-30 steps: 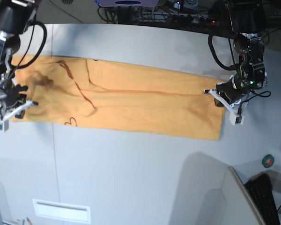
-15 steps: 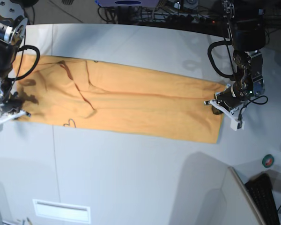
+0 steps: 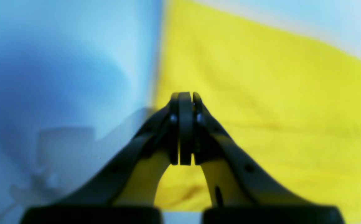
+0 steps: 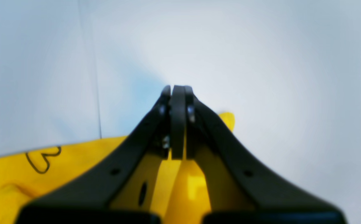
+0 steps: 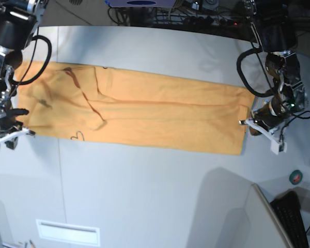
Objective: Layout the t-shirt on the table in an organized manner, then fold the t-shirt properly
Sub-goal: 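Move the left gripper to the strip's other end and grasp it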
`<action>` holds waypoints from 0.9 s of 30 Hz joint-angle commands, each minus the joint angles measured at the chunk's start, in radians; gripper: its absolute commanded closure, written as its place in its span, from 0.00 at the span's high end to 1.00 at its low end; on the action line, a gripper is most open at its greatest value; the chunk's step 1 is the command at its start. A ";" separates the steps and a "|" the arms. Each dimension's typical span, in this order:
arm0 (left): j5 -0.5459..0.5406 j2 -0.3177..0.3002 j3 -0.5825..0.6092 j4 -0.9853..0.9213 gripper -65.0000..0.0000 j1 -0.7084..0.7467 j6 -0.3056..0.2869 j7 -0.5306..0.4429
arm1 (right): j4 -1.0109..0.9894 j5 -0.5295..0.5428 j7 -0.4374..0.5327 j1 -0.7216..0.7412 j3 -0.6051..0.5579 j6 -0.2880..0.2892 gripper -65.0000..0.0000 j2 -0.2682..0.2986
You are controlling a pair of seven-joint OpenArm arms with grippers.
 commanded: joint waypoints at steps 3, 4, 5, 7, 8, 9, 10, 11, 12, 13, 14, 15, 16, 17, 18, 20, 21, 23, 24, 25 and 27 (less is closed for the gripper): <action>0.000 -0.019 -0.073 0.040 0.00 -0.004 0.004 0.003 | 0.138 0.005 0.021 -0.073 0.000 0.005 0.00 -0.021; 0.000 -0.020 -0.082 0.038 0.00 -0.002 0.002 0.000 | 0.158 0.005 0.021 -0.093 0.000 0.005 0.00 -0.031; 0.000 -0.025 -0.084 0.037 0.00 -0.002 0.002 -0.002 | 0.172 0.004 0.021 -0.107 0.000 0.005 0.00 -0.041; 0.000 -0.045 -0.078 0.018 0.30 -0.001 -0.006 -0.002 | 0.178 0.004 0.021 -0.129 0.000 0.005 0.00 -0.054; 0.000 -0.048 -0.076 0.000 0.50 -0.004 -0.030 -0.003 | 0.176 0.004 0.021 -0.135 0.000 0.005 0.00 -0.055; 0.000 -0.048 -0.081 -0.019 0.66 -0.011 -0.064 -0.003 | 0.175 0.004 0.021 -0.136 0.000 0.005 0.00 -0.055; 0.000 -0.048 -0.082 -0.043 0.82 -0.014 -0.105 -0.005 | 0.173 0.004 0.019 -0.139 0.000 0.007 0.00 -0.055; 0.000 -0.048 -0.079 -0.068 0.95 -0.022 -0.141 -0.005 | 0.173 0.004 0.019 -0.145 0.000 0.007 0.00 -0.055; 0.000 -0.048 -0.078 -0.094 1.00 -0.036 -0.165 -0.005 | 0.173 0.004 0.019 -0.149 -0.001 0.007 0.00 -0.057; 0.000 -0.048 -0.076 -0.129 1.00 -0.048 -0.188 -0.005 | 0.173 0.004 0.019 -0.150 -0.001 0.007 0.00 -0.063; 0.000 -0.048 -0.078 -0.171 1.00 -0.059 -0.204 -0.005 | 0.173 0.004 0.019 -0.150 -0.001 0.007 0.00 -0.064; 0.000 -0.049 -0.078 -0.212 1.00 -0.074 -0.211 -0.006 | 0.173 0.004 0.019 -0.153 -0.001 0.007 0.00 -0.064; 0.000 -0.051 -0.076 -0.247 1.00 -0.088 -0.214 -0.017 | 0.173 0.004 0.019 -0.156 -0.001 0.007 0.00 -0.064; 0.001 -0.051 -0.075 -0.283 0.96 -0.097 -0.214 -0.038 | 0.173 0.004 0.019 -0.156 -0.001 0.007 0.00 -0.066; 0.001 -0.049 -0.075 -0.312 0.91 -0.103 -0.214 -0.063 | 0.173 0.004 0.019 -0.158 -0.001 0.007 0.00 -0.066; 0.001 -0.049 -0.055 -0.356 0.84 -0.113 -0.214 -0.086 | 0.173 0.002 0.019 -0.158 -0.001 0.007 0.00 -0.067; 0.001 -0.049 -0.027 -0.370 0.82 -0.113 -0.214 -0.086 | 0.173 0.002 0.019 -0.158 -0.001 0.007 0.00 -0.067; 0.001 -0.049 0.027 -0.373 0.78 -0.110 -0.216 -0.086 | 0.173 0.002 0.019 -0.158 -0.001 0.007 0.00 -0.067; 0.001 -0.048 0.048 -0.373 0.78 -0.105 -0.216 -0.086 | 0.173 0.002 0.019 -0.158 -0.001 0.007 0.00 -0.067; 0.001 -0.048 0.064 -0.375 0.78 -0.103 -0.216 -0.086 | 0.173 0.002 0.019 -0.158 -0.001 0.007 0.00 -0.069; 0.001 -0.048 0.073 -0.381 0.74 -0.103 -0.216 -0.086 | 0.173 0.002 0.019 -0.158 -0.001 0.007 0.00 -0.069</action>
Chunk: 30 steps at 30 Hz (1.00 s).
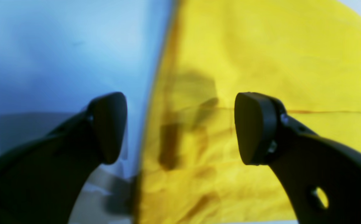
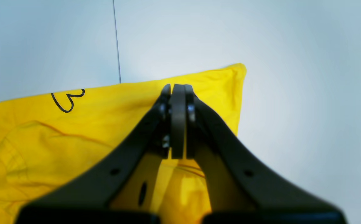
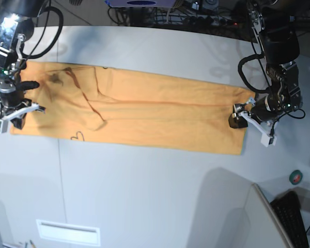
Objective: Layout the t-shirt on the table in an organized manner, then fold the t-shirt properly
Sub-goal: 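Move the left gripper to the strip's other end and grasp it, then fold the grasped end with the left gripper toward the right gripper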
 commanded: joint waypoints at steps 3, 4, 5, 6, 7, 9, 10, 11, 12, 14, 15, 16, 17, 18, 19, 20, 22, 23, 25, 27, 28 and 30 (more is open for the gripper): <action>0.006 -0.009 0.001 -0.003 0.47 -0.003 -0.008 0.035 | 0.020 0.003 0.030 0.000 0.001 0.001 0.00 0.008; 0.006 -0.012 -0.001 -0.003 0.38 -0.003 -0.008 0.035 | 0.021 0.003 0.030 -0.001 0.001 0.001 0.00 0.008; 0.006 -0.013 -0.001 -0.003 0.29 -0.003 -0.008 0.035 | 0.021 0.003 0.030 -0.001 0.001 0.001 0.00 0.008; 0.006 -0.013 -0.001 -0.003 0.17 -0.005 -0.005 0.035 | 0.021 0.003 0.030 -0.001 0.001 0.001 0.00 0.008; 0.006 -0.013 -0.001 -0.003 0.06 -0.006 -0.003 0.033 | 0.020 0.003 0.030 -0.003 0.001 0.001 0.00 0.008; 0.006 -0.015 -0.002 -0.003 0.00 -0.008 -0.002 0.032 | 0.020 0.003 0.030 -0.008 0.001 0.001 0.00 0.008; 0.006 -0.018 -0.005 -0.003 0.00 -0.008 -0.002 0.032 | 0.020 0.004 0.030 -0.015 0.001 0.001 0.00 0.008; 0.006 -0.028 -0.017 -0.003 0.00 -0.008 -0.002 0.032 | 0.023 0.004 0.030 -0.020 0.001 0.001 0.00 0.008; 0.006 -0.036 -0.036 0.000 0.00 -0.006 -0.002 0.032 | 0.023 0.004 0.030 -0.023 0.001 0.001 0.00 0.008; 0.006 -0.047 -0.080 0.011 0.00 -0.005 -0.006 0.032 | 0.023 0.004 0.030 -0.024 0.001 0.001 0.00 0.008; 0.008 -0.048 -0.105 0.025 0.00 -0.005 -0.006 0.032 | 0.023 0.004 0.030 -0.029 0.001 0.001 0.00 0.008; 0.008 -0.048 -0.119 0.046 0.00 -0.005 -0.006 0.032 | 0.023 0.004 0.030 -0.034 0.001 0.001 0.00 0.008; 0.014 -0.048 -0.128 0.080 0.00 -0.002 -0.006 0.032 | 0.023 0.004 0.030 -0.035 0.001 0.001 0.00 0.008; 0.014 -0.048 -0.132 0.118 0.00 0.007 -0.006 0.032 | 0.023 0.004 0.030 -0.035 0.001 0.001 0.00 0.008; 0.014 -0.048 -0.131 0.160 0.00 0.030 -0.006 0.032 | 0.023 0.004 0.030 -0.035 0.001 0.001 0.00 0.008; 0.014 -0.048 -0.129 0.211 0.00 0.049 -0.003 0.033 | 0.023 0.004 0.030 -0.035 0.001 0.001 0.00 0.008; 0.014 -0.039 -0.122 0.338 0.00 0.090 -0.002 0.041 | 0.023 0.004 0.030 -0.035 0.001 0.001 0.00 0.008; 0.014 -0.030 -0.097 0.402 0.00 0.118 -0.002 0.052 | 0.023 0.004 0.030 -0.035 0.001 0.001 0.00 0.008; 0.014 -0.012 -0.047 0.517 0.00 0.168 0.001 0.084 | 0.024 0.004 0.030 -0.035 0.001 0.001 0.00 0.008; 0.014 0.016 0.006 0.617 0.00 0.211 0.020 0.109 | 0.024 0.004 0.030 -0.034 0.001 0.001 0.00 0.008; 0.014 0.025 0.030 0.648 0.00 0.228 0.038 0.113 | 0.024 0.004 0.030 -0.034 0.001 0.001 0.00 0.008; 0.014 0.045 0.101 0.700 0.00 0.254 0.073 0.115 | 0.024 0.004 0.030 -0.032 0.001 0.001 0.00 0.008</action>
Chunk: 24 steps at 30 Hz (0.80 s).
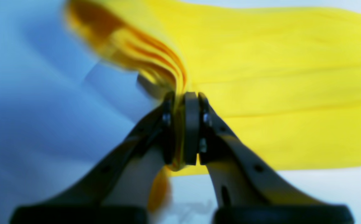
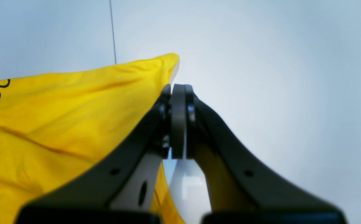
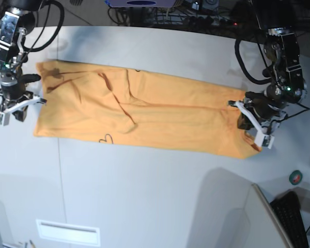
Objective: Layout the t-shirt on the table in an organized manner, then fold the t-shirt properly
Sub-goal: 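Fold the grasped end with the left gripper toward the right gripper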
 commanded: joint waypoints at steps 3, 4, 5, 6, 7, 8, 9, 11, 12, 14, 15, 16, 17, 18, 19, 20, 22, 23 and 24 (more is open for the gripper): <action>-0.006 0.004 0.095 0.044 0.00 -0.007 0.023 -0.013 | 0.022 0.002 0.026 0.010 0.003 0.001 0.00 0.010; -0.006 0.015 0.115 0.044 0.00 -0.010 0.023 -0.005 | 0.022 0.002 0.026 0.010 0.003 0.001 0.00 0.010; -0.006 0.027 0.134 0.042 0.00 -0.015 0.023 -0.002 | 0.022 0.002 0.026 0.010 0.003 0.001 0.00 0.010; -0.006 0.041 0.152 0.042 0.00 -0.018 0.023 0.001 | 0.022 0.002 0.026 0.010 0.003 0.001 0.00 0.010; -0.006 0.056 0.170 0.042 0.00 -0.019 0.023 0.001 | 0.022 0.002 0.026 0.010 0.003 0.001 0.00 0.010; -0.006 0.070 0.184 0.042 0.00 -0.019 0.031 0.001 | 0.022 0.002 0.026 0.009 0.003 0.001 0.00 0.010; -0.006 0.081 0.206 0.042 0.00 -0.021 0.046 0.001 | 0.022 0.002 0.026 0.009 0.003 0.001 0.00 0.010; -0.006 0.093 0.255 0.041 0.00 -0.021 0.085 0.000 | 0.022 0.002 0.026 0.007 0.003 0.001 0.00 0.010; -0.006 0.093 0.279 0.041 0.00 -0.021 0.099 -0.002 | 0.022 0.002 0.026 0.007 0.003 0.001 0.00 0.010; -0.009 0.095 0.327 0.035 0.00 -0.021 0.120 -0.005 | 0.022 0.002 0.026 0.007 0.003 0.001 0.00 0.010; -0.010 0.095 0.345 0.026 0.00 -0.021 0.128 -0.006 | 0.022 0.002 0.026 0.007 0.003 0.001 0.00 0.010; -0.012 0.099 0.361 0.012 0.00 -0.025 0.132 -0.006 | 0.022 0.002 0.026 0.007 0.003 0.001 0.00 0.010; -0.012 0.107 0.374 -0.002 0.00 -0.035 0.135 -0.006 | 0.020 0.003 0.026 0.007 0.003 0.001 0.00 0.010; -0.012 0.116 0.384 -0.022 0.00 -0.041 0.135 -0.006 | 0.020 0.003 0.026 0.007 0.003 0.001 0.00 0.010; -0.012 0.125 0.387 -0.042 0.00 -0.045 0.135 -0.006 | 0.020 0.003 0.026 0.007 0.003 0.001 0.00 0.010; -0.012 0.134 0.390 -0.062 0.00 -0.051 0.135 -0.006 | 0.020 0.003 0.026 0.007 0.003 0.001 0.00 0.010; -0.012 0.148 0.391 -0.080 0.00 -0.054 0.135 -0.008 | 0.020 0.003 0.026 0.006 0.003 0.001 0.00 0.010; -0.012 0.154 0.391 -0.080 0.00 -0.056 0.135 -0.008 | 0.019 0.003 0.026 0.006 0.003 0.001 0.00 0.010; -0.012 0.162 0.391 -0.080 0.00 -0.056 0.135 -0.008 | 0.019 0.003 0.026 0.006 0.003 0.001 0.00 0.010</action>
